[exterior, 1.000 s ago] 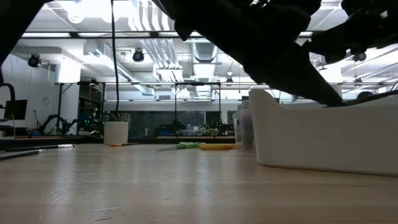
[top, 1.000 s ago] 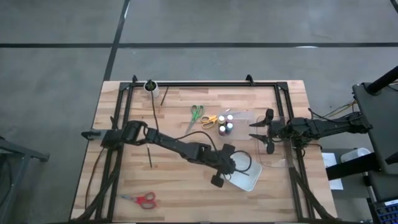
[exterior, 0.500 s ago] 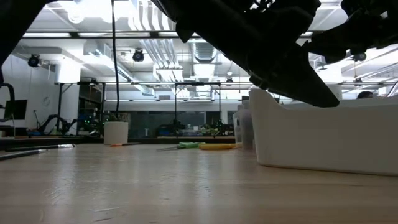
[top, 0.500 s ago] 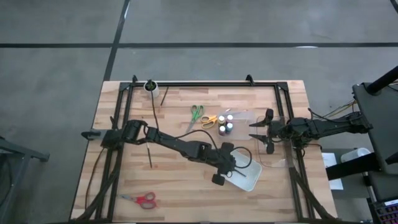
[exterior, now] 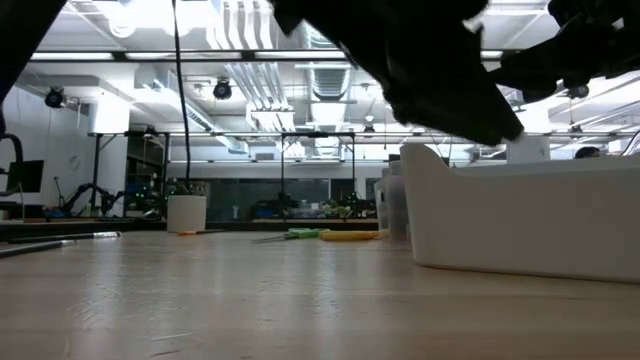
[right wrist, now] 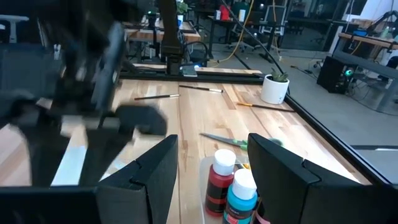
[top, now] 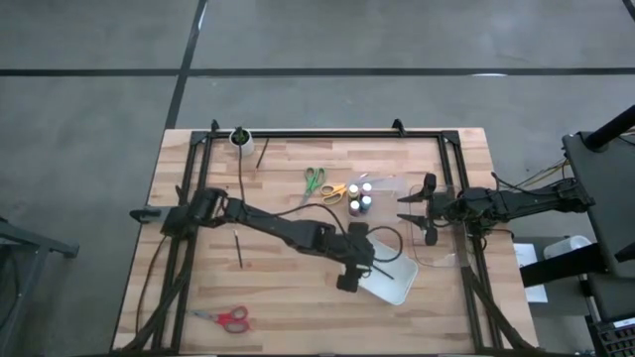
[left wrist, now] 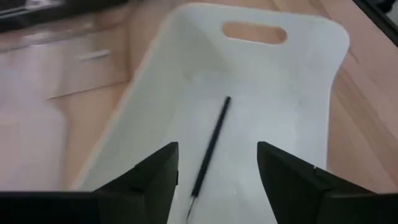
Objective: Pick & Place Paint Supplies
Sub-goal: Put the black paintbrush into the white bin
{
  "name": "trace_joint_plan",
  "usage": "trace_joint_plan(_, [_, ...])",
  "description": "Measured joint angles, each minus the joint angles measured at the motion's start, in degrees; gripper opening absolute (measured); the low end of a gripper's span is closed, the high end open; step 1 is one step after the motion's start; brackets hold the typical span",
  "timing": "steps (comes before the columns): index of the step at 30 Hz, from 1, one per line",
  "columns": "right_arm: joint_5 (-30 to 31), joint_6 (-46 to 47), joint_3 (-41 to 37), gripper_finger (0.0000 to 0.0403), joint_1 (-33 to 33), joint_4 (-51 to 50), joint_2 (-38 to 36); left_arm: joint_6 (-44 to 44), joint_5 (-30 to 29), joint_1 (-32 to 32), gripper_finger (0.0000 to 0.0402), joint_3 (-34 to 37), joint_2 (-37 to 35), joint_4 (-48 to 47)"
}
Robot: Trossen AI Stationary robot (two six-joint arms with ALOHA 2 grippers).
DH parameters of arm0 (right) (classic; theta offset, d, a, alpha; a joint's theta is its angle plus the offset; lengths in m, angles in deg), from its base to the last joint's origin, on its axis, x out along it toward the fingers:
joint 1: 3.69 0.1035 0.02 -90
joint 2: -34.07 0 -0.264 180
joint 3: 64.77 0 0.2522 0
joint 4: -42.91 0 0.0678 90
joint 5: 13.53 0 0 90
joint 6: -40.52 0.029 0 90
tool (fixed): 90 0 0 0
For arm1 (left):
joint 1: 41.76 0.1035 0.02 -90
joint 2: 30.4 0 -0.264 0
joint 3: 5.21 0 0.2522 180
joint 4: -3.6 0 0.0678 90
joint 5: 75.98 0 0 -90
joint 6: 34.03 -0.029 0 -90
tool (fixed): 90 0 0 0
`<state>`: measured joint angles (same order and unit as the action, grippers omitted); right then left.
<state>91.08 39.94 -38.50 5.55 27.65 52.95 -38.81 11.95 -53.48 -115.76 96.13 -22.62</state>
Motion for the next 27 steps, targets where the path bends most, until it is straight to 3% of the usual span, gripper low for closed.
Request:
trace_joint_plan(16, [0.1,0.0,0.0,0.0191,0.0,0.0,0.1,6.0,-20.2,0.8,0.0183,1.6,-21.1,-19.5])
trace_joint_plan(20, [0.1,0.0,0.0,0.0191,0.0,0.0,0.0,14.8,-26.0,1.0,0.0183,4.6,-26.0,-23.3])
trace_joint_plan(24, [0.1,0.1,0.0,0.0191,0.0,0.0,0.0,15.5,-26.4,3.1,0.0183,8.7,-29.7,-23.2])
trace_joint_plan(27, [0.0,0.1,0.0,0.0191,0.0,0.0,0.0,16.1,-23.4,6.7,0.0183,10.8,-31.0,-23.5])
